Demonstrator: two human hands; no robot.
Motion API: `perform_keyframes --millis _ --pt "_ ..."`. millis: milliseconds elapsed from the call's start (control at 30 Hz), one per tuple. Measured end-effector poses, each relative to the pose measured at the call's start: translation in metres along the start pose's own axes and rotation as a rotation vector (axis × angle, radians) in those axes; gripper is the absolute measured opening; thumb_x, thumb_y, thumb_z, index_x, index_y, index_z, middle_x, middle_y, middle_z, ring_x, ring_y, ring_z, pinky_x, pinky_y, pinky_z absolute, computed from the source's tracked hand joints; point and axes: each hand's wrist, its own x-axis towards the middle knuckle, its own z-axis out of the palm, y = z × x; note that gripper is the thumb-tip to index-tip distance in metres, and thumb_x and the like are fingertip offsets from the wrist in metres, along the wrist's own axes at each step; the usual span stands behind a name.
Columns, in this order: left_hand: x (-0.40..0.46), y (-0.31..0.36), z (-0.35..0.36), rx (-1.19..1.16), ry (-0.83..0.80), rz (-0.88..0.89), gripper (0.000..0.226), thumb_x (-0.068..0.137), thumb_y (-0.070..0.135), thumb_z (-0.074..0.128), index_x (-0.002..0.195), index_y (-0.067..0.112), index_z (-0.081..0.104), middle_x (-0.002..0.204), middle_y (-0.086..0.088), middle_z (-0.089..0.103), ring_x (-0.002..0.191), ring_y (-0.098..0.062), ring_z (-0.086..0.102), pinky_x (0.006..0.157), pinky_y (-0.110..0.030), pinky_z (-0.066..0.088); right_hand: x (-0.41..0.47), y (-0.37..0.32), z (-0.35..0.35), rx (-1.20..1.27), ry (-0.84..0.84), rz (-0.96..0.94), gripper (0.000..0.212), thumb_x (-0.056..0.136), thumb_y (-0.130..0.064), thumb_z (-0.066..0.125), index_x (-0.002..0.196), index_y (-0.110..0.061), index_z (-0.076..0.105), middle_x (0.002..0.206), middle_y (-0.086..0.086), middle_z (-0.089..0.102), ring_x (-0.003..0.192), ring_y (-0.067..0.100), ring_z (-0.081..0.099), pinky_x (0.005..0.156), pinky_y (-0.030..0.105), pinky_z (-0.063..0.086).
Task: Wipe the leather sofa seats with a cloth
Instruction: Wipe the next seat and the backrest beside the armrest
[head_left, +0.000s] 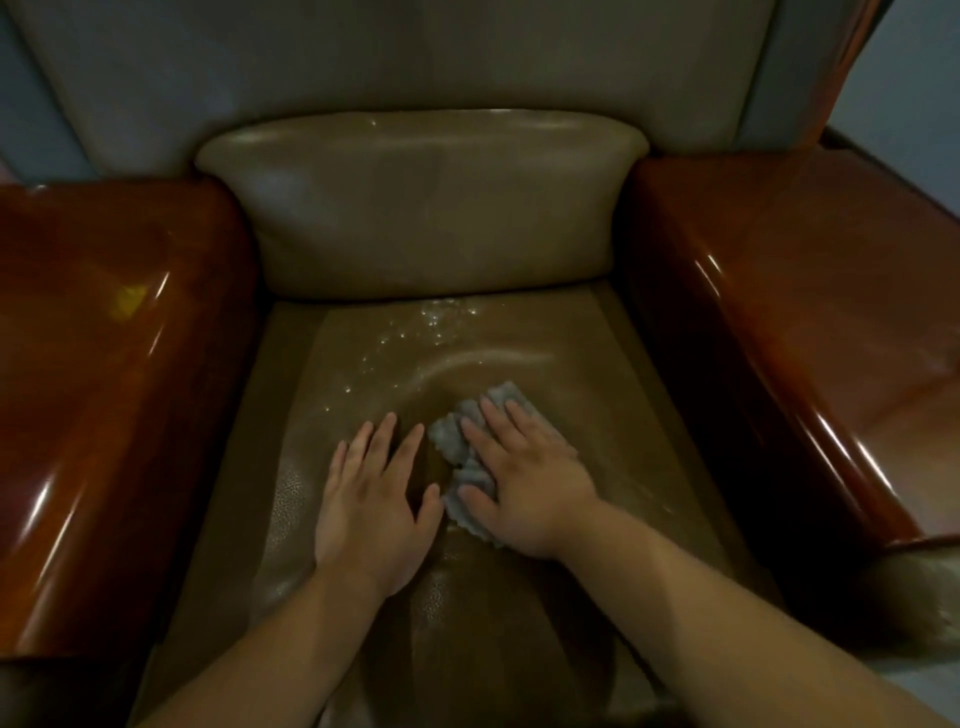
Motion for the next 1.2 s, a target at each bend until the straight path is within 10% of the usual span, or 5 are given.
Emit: perform_keyframes --millis 233,533,733,967,1200 --pt "-0.002 0.0 -0.001 -0.027 0.005 -0.006 0.073 0.098 0.066 0.021 0.166 0.04 0.013 0.176 0.007 0.004 0.162 -0.015 -0.002 0.132 -0.043 0.002 0.037 0.128 -0.028 0.1 -0.052 0.613 0.085 0.1 -0.071 0.019 0.167 -0.023 -0.001 0.174 0.006 -0.004 0.16 0.027 -0.006 0.13 0.044 0.001" --pt "-0.002 -0.002 0.001 -0.038 -0.009 -0.002 0.075 0.095 0.066 0.021 0.164 0.037 0.025 0.176 0.006 0.006 0.162 -0.016 -0.002 0.132 -0.043 0.001 0.008 0.0 -0.007 -0.009 0.019 -0.103 0.068 0.106 -0.057 0.034 0.165 -0.028 0.016 0.172 -0.006 0.002 0.159 0.017 -0.001 0.124 0.029 -0.008" --pt "-0.002 -0.002 0.003 -0.081 0.009 -0.005 0.075 0.095 0.067 0.019 0.165 0.042 0.014 0.176 0.009 0.003 0.162 -0.013 -0.005 0.132 -0.041 -0.002 0.071 0.112 -0.015 0.02 0.034 0.637 0.074 0.104 -0.058 0.013 0.167 -0.02 0.004 0.174 0.006 0.002 0.16 0.024 0.001 0.13 0.045 0.006" --pt "-0.004 0.002 -0.007 -0.042 -0.047 -0.005 0.073 0.099 0.066 0.026 0.166 0.04 0.013 0.176 0.006 0.007 0.161 -0.015 0.002 0.132 -0.041 -0.001 -0.012 -0.004 0.0 -0.009 0.001 -0.024 0.074 0.103 -0.067 0.022 0.165 -0.033 0.001 0.17 -0.011 -0.01 0.158 0.016 -0.012 0.127 0.037 -0.007" --pt "0.057 0.026 -0.052 -0.086 -0.034 0.067 0.063 0.101 0.065 0.044 0.158 0.037 0.037 0.168 0.003 0.027 0.156 -0.021 0.024 0.126 -0.044 0.02 0.036 0.124 -0.021 0.111 -0.014 0.624 0.082 0.101 -0.069 0.017 0.167 -0.023 -0.003 0.174 0.004 -0.006 0.16 0.025 -0.007 0.13 0.045 0.002"
